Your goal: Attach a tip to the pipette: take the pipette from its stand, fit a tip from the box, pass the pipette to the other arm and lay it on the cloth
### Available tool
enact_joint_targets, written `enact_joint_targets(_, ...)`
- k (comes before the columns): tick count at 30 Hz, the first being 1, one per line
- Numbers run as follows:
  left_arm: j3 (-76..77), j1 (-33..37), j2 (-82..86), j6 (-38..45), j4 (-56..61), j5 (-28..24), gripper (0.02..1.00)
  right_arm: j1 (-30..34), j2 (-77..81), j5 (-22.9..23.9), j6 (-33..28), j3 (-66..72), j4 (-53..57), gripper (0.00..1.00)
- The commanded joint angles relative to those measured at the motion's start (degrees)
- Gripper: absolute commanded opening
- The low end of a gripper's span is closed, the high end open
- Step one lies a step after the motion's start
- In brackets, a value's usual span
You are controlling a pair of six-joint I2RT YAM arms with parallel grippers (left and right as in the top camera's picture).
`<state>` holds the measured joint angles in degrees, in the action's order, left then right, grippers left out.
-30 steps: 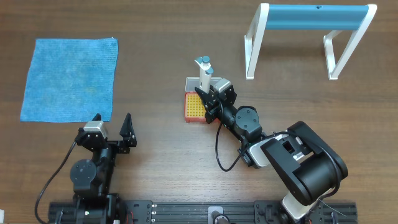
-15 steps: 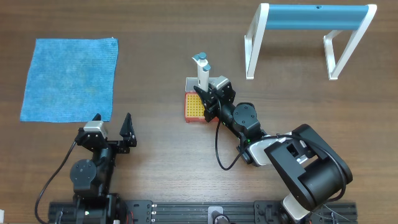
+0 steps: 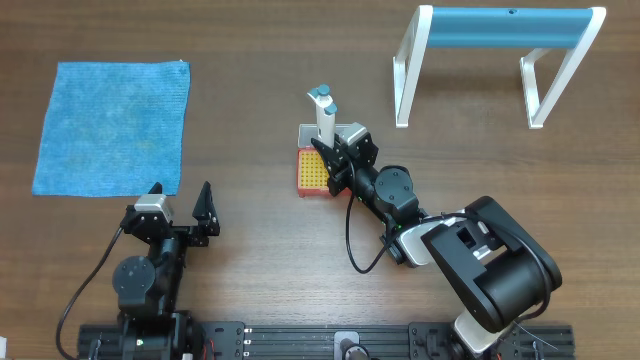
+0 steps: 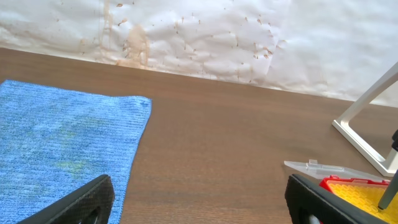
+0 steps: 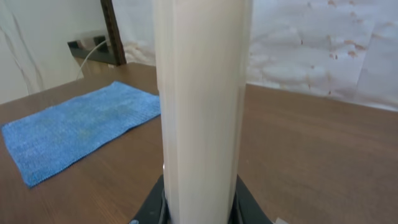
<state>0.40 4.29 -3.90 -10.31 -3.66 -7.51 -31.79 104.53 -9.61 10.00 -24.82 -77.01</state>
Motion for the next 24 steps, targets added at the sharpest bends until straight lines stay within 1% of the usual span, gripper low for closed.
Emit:
enact_joint_targets(1, -0.04, -0.2, 0.04, 0.92, -0.46, 0.44, 0.89, -0.28, 2.8, 0.07, -1.27, 2.4, -2.95, 0.077)
enact_joint_targets(10, -0.04, -0.2, 0.04, 0.9, -0.46, 0.44, 0.89, -0.22, -4.26, 0.07, -1.27, 1.42, -3.85, 0.077)
enact_joint_targets(14, -0.04, -0.2, 0.04, 0.9, -0.46, 0.44, 0.893, -0.22, -9.09, 0.07, -1.27, 0.48, -1.66, 0.077)
enact_joint_targets(17, -0.07, -0.2, 0.04, 0.9, -0.46, 0.44, 0.89, -0.11, -15.04, 0.07, -1.27, -0.24, 3.72, 0.08)
enact_joint_targets(19, -0.04, -0.2, 0.04, 0.9, -0.46, 0.44, 0.89, -0.13, -21.22, -0.44, -1.25, -1.79, 14.71, 0.077)
enact_joint_targets(21, -0.04, -0.2, 0.04, 0.92, -0.46, 0.44, 0.893, -0.13, -27.26, -0.57, -1.25, -5.81, 31.43, 0.077)
enact_joint_targets(23, -0.04, -0.2, 0.04, 0.9, -0.46, 0.44, 0.89, -0.42, -33.4, -0.52, -1.27, -13.62, 55.01, 0.08)
enact_joint_targets(24, -0.04, -0.2, 0.04, 0.9, -0.46, 0.44, 0.89, -0.61, -34.75, -0.52, -1.27, -17.22, 63.45, 0.08)
